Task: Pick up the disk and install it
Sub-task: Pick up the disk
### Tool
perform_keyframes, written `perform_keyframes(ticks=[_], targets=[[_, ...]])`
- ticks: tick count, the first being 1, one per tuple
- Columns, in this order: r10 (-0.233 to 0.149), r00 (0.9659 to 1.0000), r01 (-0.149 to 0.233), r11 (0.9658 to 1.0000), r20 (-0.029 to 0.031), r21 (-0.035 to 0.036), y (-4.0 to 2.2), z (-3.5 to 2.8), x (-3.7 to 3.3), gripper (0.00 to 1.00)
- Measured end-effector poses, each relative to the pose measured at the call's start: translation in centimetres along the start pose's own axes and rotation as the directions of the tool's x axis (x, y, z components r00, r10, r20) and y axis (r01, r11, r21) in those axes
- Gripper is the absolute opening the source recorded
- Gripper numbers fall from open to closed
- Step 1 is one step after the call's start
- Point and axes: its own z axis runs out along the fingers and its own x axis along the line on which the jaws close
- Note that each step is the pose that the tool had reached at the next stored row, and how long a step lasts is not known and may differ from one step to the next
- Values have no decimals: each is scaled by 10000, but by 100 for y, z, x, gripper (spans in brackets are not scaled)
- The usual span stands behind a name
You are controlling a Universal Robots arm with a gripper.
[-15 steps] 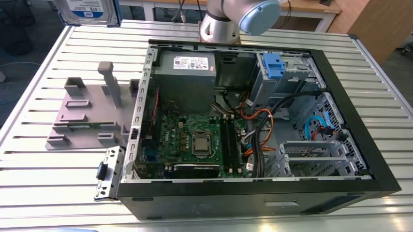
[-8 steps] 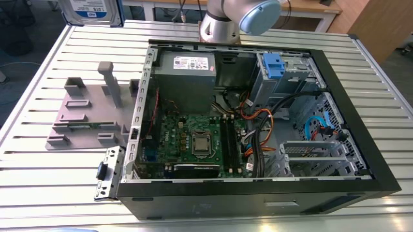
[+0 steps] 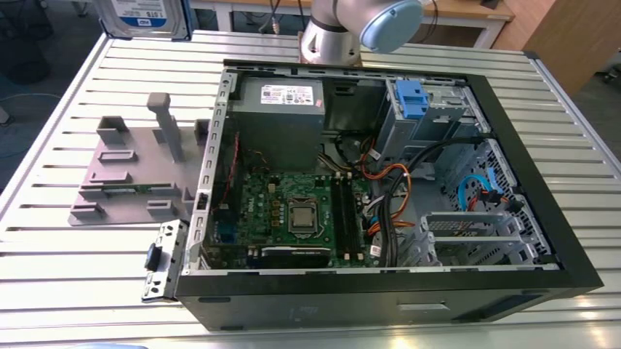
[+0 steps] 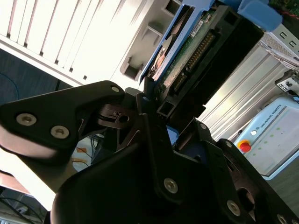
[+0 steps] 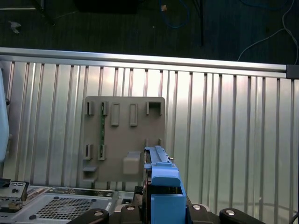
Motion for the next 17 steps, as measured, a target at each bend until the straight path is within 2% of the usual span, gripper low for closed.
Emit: perform_keyframes(ticks=[17], targets=[[0, 10000, 0, 10000, 0, -1, -161, -8, 7, 37]])
